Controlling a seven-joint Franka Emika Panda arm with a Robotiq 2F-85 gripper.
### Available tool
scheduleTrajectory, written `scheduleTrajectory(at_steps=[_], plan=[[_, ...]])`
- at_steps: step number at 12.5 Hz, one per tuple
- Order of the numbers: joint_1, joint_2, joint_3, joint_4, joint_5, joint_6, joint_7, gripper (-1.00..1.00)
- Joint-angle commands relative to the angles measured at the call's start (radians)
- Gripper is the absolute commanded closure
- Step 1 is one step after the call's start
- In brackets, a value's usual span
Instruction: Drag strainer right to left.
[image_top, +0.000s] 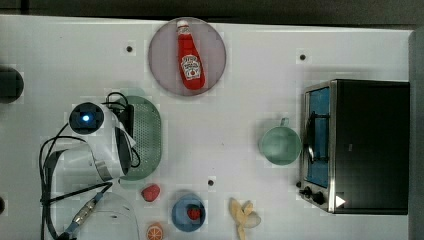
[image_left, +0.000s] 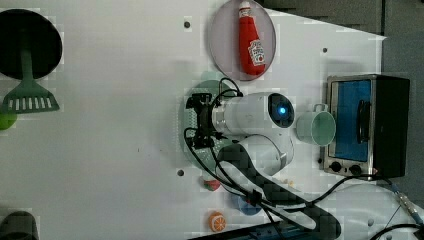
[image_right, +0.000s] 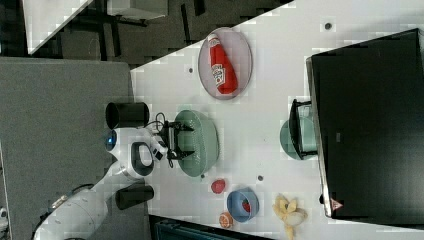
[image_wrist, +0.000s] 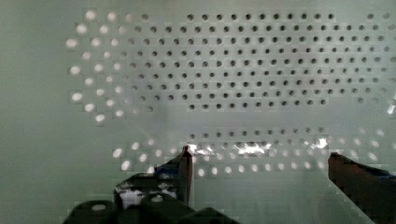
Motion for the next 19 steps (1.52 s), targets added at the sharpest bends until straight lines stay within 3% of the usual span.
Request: scheduleTrajectory(at_steps=[1,12,19], plan=[[0.071,0.008,0.006,0.042,0.024,0.009,0.077,-1.0],[0.175,0.09,0.007,0.169,0.026,0.007,0.16,-1.0],[0.194,0.083,-0.012,0.194,0.015,-0.018,0.143,-1.0]])
